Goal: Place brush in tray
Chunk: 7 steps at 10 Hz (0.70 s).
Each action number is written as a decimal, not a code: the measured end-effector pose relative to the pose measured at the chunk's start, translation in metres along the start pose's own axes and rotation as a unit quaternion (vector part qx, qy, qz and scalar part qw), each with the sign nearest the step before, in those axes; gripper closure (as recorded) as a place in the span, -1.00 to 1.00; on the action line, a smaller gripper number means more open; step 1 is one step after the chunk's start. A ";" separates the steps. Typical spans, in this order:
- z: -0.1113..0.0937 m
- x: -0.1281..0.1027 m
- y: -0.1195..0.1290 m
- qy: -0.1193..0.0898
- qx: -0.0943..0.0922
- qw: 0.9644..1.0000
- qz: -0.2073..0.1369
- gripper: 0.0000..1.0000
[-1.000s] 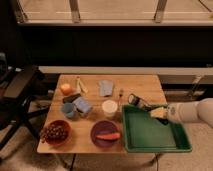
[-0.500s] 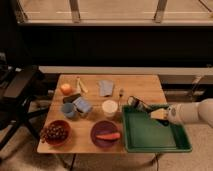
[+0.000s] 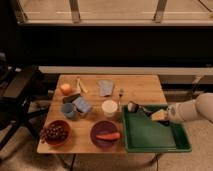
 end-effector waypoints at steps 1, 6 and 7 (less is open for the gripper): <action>0.004 -0.001 0.002 -0.004 0.000 1.000 -0.002 0.79; 0.018 -0.005 0.028 -0.004 -0.013 0.999 0.039 -0.26; 0.019 -0.004 0.032 -0.001 -0.014 0.999 0.050 -0.40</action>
